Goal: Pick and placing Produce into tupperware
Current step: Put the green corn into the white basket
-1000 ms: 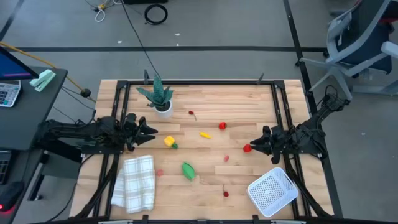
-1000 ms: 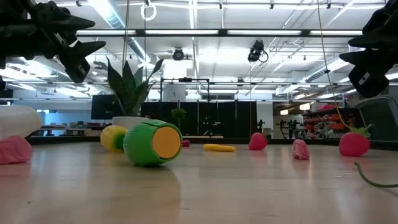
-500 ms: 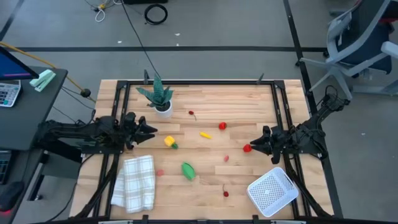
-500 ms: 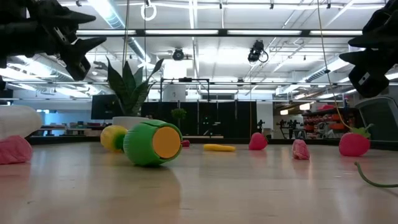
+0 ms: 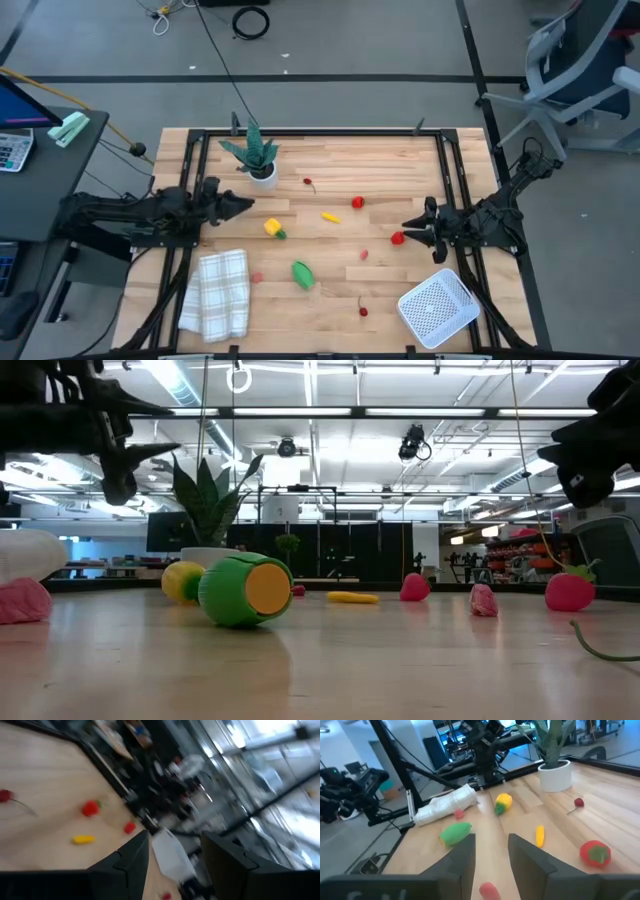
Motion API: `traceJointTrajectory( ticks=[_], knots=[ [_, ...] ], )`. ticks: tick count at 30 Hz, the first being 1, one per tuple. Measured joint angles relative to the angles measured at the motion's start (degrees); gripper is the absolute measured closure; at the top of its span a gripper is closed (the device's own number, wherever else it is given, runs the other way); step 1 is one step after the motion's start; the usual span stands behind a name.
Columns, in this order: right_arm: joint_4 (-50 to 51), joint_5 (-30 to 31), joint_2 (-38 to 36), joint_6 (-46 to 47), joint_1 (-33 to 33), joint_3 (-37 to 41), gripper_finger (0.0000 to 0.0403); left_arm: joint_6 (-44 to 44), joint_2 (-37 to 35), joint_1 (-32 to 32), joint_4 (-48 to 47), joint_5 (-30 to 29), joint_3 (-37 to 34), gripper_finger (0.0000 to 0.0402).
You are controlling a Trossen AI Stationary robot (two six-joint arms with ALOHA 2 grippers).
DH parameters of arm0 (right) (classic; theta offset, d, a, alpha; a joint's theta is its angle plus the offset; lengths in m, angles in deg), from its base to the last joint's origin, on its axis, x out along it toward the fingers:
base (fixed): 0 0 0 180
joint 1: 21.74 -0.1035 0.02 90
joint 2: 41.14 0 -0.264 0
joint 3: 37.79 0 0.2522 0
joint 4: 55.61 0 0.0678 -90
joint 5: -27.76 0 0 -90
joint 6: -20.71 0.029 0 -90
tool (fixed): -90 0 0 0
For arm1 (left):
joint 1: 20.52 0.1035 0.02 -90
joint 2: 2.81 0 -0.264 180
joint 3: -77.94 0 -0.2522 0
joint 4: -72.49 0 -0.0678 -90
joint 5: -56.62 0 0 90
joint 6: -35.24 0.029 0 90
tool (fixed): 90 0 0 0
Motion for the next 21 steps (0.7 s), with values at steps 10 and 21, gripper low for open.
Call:
traceJointTrajectory(
  ticks=[10,21],
  knots=[
    [-11.4,5.7,0.2,23.7,0.5,0.1,0.0279,-13.8,5.5,0.8,8.0,-2.1,0.1,0.0217],
    [-15.5,14.2,0.3,29.2,3.5,0.0,0.0279,4.8,15.2,-0.7,8.6,-1.0,23.1,0.0224]
  ],
)
